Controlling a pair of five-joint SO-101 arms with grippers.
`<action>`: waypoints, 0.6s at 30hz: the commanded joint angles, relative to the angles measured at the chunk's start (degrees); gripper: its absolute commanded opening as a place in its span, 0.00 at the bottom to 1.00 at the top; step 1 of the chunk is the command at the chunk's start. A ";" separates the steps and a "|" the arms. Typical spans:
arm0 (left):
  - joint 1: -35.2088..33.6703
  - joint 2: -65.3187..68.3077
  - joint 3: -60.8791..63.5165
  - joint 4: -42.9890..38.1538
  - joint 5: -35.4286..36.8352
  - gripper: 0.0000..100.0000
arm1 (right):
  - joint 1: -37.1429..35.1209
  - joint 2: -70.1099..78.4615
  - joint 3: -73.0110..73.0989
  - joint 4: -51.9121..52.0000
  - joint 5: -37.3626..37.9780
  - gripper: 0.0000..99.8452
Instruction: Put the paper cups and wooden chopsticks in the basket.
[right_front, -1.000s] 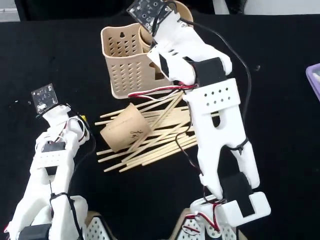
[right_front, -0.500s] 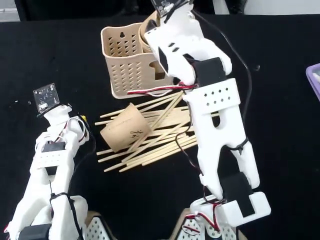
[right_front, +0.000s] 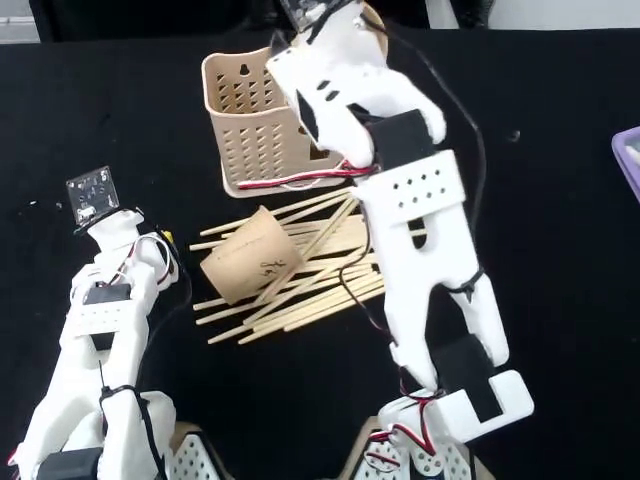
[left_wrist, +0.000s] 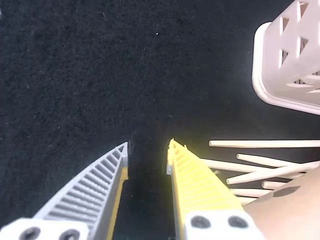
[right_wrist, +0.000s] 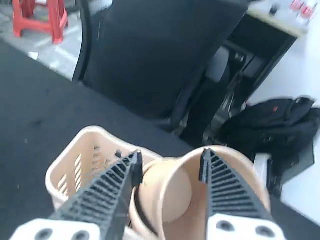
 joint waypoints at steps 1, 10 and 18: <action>0.75 -1.58 -0.66 -0.88 -0.62 0.14 | -0.44 -3.12 -6.46 1.85 -0.44 0.20; 0.75 -1.58 -0.66 -0.79 -0.62 0.14 | 1.85 -8.57 -11.21 14.24 -0.18 0.17; 0.40 -1.58 -0.13 -0.79 -0.62 0.14 | 9.67 -3.30 -8.57 13.71 -0.09 0.04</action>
